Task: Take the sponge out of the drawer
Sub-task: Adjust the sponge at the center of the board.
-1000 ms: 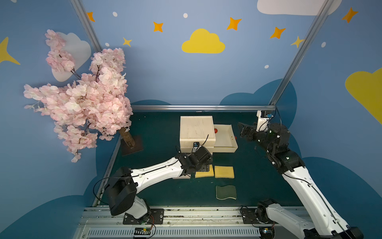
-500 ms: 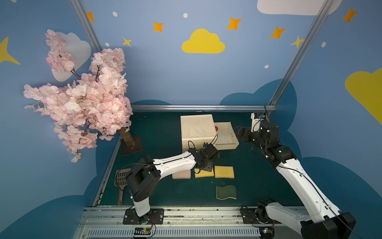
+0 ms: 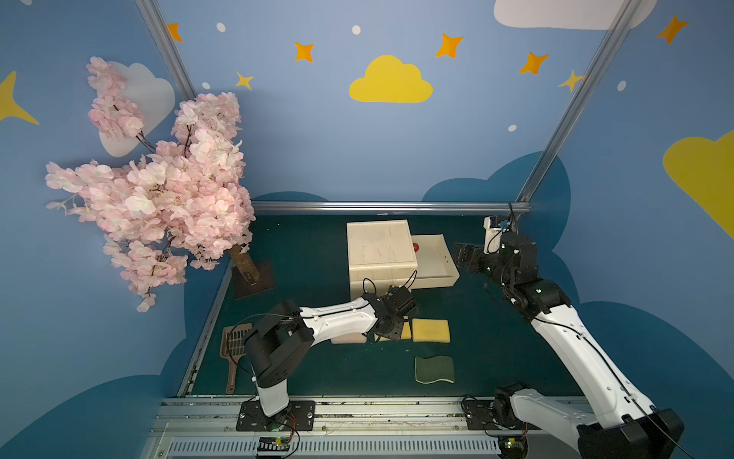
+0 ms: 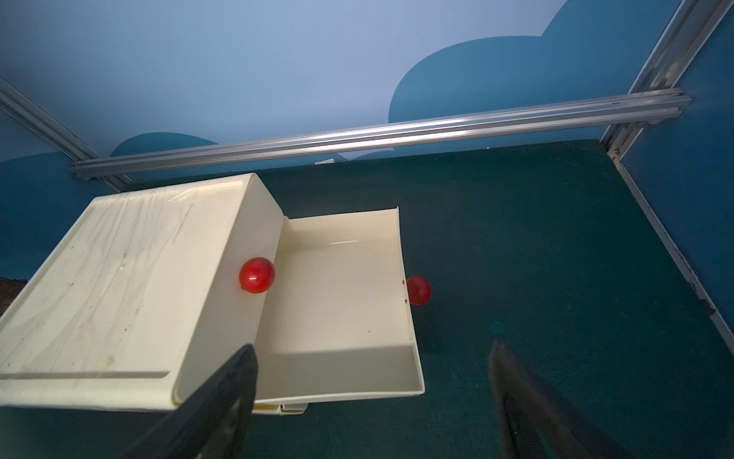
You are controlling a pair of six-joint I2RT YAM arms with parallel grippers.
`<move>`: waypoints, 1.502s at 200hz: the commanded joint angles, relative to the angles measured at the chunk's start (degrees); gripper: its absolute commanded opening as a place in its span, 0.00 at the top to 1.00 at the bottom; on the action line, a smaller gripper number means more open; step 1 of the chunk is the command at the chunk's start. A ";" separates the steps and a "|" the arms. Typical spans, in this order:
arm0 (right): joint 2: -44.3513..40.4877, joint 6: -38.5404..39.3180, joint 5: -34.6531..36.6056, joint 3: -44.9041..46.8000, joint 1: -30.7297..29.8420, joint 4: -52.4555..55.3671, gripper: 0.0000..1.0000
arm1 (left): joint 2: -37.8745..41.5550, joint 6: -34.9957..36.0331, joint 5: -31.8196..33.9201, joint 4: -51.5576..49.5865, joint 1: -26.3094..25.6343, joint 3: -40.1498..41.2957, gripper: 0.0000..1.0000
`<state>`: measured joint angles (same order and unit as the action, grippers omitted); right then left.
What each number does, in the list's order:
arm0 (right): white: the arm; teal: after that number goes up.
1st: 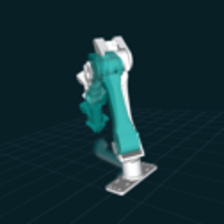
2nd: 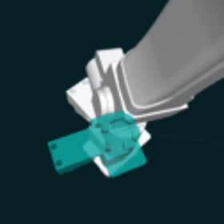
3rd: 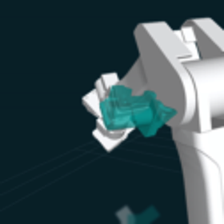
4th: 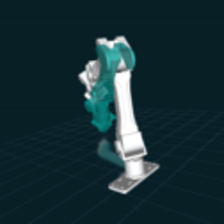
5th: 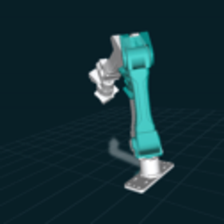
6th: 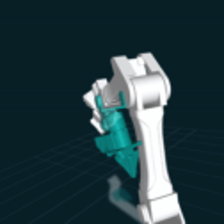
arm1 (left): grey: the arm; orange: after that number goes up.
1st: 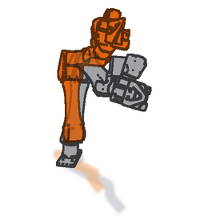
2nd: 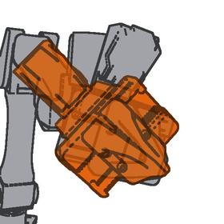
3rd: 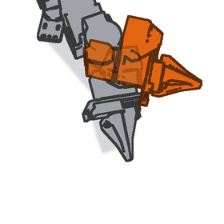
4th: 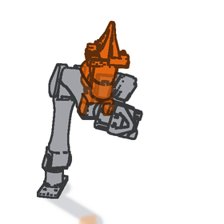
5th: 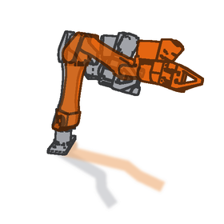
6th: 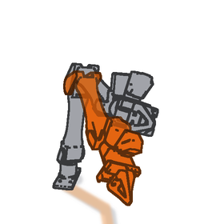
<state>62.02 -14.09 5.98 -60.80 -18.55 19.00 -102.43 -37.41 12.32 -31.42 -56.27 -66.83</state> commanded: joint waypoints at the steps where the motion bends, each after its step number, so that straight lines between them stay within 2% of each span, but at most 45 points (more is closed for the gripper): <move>1: -0.98 0.57 0.42 -0.55 0.17 1.11 0.10 | -0.17 1.12 1.49 0.04 -0.57 1.33 0.40; 88: -2.08 1.08 1.58 -0.38 0.16 2.00 0.10 | 0.18 1.84 4.29 -1.54 -1.53 2.73 0.42; 135: -1.90 1.43 2.08 -0.20 0.26 2.15 0.10 | 2.10 6.58 2.15 1.04 -2.04 5.57 0.42; 207: -1.38 1.59 2.32 -0.27 0.32 2.23 0.10 | 5.93 8.93 1.72 3.10 -2.44 7.45 0.43; 232: -0.54 1.43 1.21 -0.53 0.44 1.98 0.10 | 11.69 11.05 1.59 7.38 -3.14 8.93 0.42; 258: 1.82 1.29 -0.41 -1.67 0.50 1.98 0.10 | 20.65 14.24 1.43 11.96 -3.14 9.96 0.35; 280: 5.30 1.39 -1.14 -3.82 0.53 3.16 0.10 | 27.92 17.66 3.80 15.63 -3.13 10.27 0.30; 300: 9.60 2.32 -2.79 -6.63 0.66 5.15 0.10 | 32.38 19.27 7.00 13.01 -1.05 7.26 0.25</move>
<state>68.01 -12.97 5.52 -63.33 -18.20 21.76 -74.48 -22.33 15.53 -19.07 -59.16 -56.95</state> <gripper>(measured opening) 0.900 0.739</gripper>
